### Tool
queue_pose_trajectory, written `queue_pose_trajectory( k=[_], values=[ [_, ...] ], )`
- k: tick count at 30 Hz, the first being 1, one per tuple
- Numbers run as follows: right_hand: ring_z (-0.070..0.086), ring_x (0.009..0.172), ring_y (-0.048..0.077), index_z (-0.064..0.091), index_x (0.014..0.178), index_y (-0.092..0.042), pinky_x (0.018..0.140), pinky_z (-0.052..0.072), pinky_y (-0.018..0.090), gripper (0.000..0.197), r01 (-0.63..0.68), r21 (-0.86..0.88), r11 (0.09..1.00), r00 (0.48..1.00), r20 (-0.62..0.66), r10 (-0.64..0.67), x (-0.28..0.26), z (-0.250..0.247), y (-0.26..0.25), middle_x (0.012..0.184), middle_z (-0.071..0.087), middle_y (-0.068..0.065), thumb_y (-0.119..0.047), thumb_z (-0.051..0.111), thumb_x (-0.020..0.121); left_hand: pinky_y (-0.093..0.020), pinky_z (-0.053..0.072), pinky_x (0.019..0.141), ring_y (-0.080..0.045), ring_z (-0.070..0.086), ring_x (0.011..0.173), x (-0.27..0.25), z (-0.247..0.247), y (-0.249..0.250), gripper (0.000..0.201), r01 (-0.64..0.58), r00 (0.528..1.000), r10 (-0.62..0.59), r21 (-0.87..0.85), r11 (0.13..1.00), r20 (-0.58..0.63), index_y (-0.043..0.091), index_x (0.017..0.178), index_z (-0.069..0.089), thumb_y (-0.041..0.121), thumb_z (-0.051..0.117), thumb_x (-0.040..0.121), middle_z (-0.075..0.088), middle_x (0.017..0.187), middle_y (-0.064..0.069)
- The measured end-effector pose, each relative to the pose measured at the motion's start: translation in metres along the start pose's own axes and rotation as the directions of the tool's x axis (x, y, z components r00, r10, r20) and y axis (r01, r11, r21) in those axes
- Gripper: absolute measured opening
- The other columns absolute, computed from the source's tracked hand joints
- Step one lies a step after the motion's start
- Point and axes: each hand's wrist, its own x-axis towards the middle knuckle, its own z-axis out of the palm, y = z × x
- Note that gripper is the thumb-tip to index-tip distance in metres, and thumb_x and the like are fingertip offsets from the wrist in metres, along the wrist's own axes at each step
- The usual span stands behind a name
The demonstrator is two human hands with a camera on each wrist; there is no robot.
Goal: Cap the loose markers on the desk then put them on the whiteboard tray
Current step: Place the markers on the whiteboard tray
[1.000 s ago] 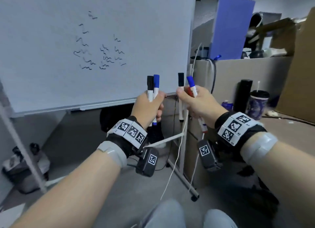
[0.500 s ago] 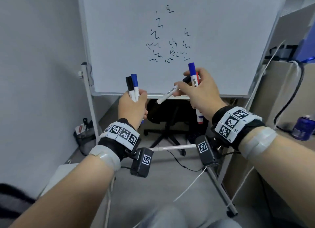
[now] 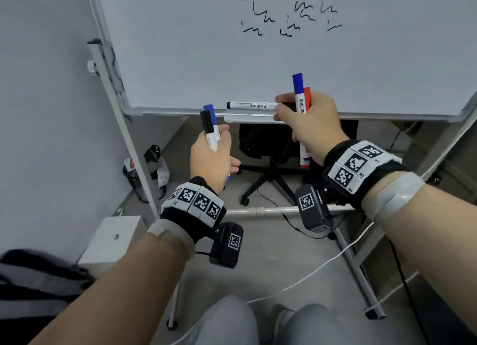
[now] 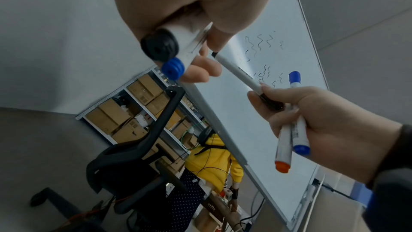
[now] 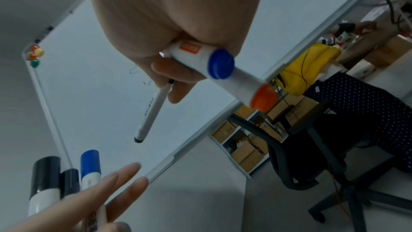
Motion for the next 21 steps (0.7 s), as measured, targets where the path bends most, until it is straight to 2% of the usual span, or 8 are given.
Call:
queue_pose_trajectory(
  k=[1,3,7,10,12,16,18,21],
  values=[
    [0.079,0.081,0.014,0.077,0.103,-0.022,0.047,0.051,0.022,0.012,0.003,-0.018,1.0,1.0,0.004,-0.003,0.007,0.003,0.004,0.093,0.08,0.005,-0.021,0.074,0.092,-0.031,0.06,0.05,-0.009,0.065,0.046,0.005,0.002,-0.002,0.025,-0.006,1.0,0.006,0.002,1.0,0.003,0.02,0.124,0.067,0.023,0.055,0.102,0.071,0.087,0.004],
    [0.07,0.072,0.02,0.079,0.103,-0.024,0.052,0.054,0.025,0.011,0.019,-0.07,0.997,1.0,0.015,-0.018,0.021,0.006,0.013,0.088,0.075,0.005,-0.025,0.074,0.092,-0.023,0.056,0.048,-0.008,0.067,0.048,0.016,0.004,-0.004,0.029,-0.015,1.0,0.015,0.003,1.0,0.009,0.02,0.13,0.065,0.024,0.054,0.103,0.073,0.094,-0.001],
    [0.059,0.067,0.011,0.08,0.103,-0.025,0.065,0.052,0.029,0.011,0.032,-0.092,0.995,0.999,0.018,-0.03,0.05,0.007,0.029,0.084,0.07,-0.003,-0.025,0.074,0.093,-0.02,0.057,0.051,-0.008,0.07,0.054,0.036,0.012,-0.002,0.034,-0.017,1.0,0.017,-0.008,1.0,0.013,0.019,0.138,0.059,0.025,0.051,0.106,0.071,0.11,-0.004],
    [0.057,0.063,0.004,0.081,0.102,-0.025,0.068,0.047,0.026,0.012,0.033,-0.135,0.99,0.999,0.012,-0.031,0.067,0.006,0.035,0.082,0.072,-0.01,-0.027,0.075,0.092,-0.021,0.059,0.054,-0.014,0.071,0.059,0.048,0.019,-0.001,0.037,-0.002,1.0,0.002,0.006,1.0,0.021,0.018,0.142,0.056,0.025,0.049,0.106,0.067,0.117,0.0],
    [0.059,0.068,0.004,0.082,0.102,-0.026,0.07,0.047,0.024,0.013,0.033,-0.159,0.987,0.999,0.037,-0.027,0.074,0.007,0.038,0.085,0.073,-0.011,-0.029,0.076,0.091,-0.022,0.059,0.053,-0.013,0.07,0.058,0.055,0.021,-0.002,0.037,-0.008,1.0,0.008,0.028,1.0,0.021,0.019,0.142,0.056,0.025,0.049,0.107,0.067,0.121,0.001],
    [0.061,0.071,0.002,0.082,0.102,-0.026,0.07,0.044,0.017,0.012,0.052,-0.174,0.983,0.994,0.107,-0.033,0.077,0.013,0.042,0.085,0.073,-0.014,-0.029,0.076,0.092,-0.036,0.061,0.062,-0.005,0.066,0.047,0.066,0.021,-0.007,0.025,-0.094,0.993,0.102,0.131,0.987,-0.058,0.024,0.123,0.065,0.029,0.048,0.105,0.069,0.116,-0.002],
    [0.063,0.076,0.003,0.082,0.102,-0.027,0.071,0.046,0.018,0.012,0.072,-0.187,0.98,0.99,0.136,-0.047,0.078,0.016,0.042,0.089,0.075,-0.012,-0.03,0.076,0.091,-0.034,0.059,0.061,-0.004,0.066,0.045,0.07,0.02,-0.007,0.021,-0.107,0.988,0.124,0.17,0.98,-0.095,0.026,0.115,0.066,0.031,0.048,0.105,0.07,0.108,-0.002],
    [0.066,0.086,0.011,0.082,0.099,-0.027,0.076,0.049,0.021,0.011,0.092,-0.228,0.969,0.985,0.162,-0.055,0.081,0.017,0.039,0.093,0.077,-0.005,-0.029,0.077,0.09,-0.033,0.058,0.055,-0.008,0.067,0.045,0.074,0.021,-0.007,0.017,-0.097,0.986,0.122,0.199,0.975,-0.116,0.026,0.103,0.063,0.033,0.048,0.105,0.073,0.092,-0.009]
  ],
)
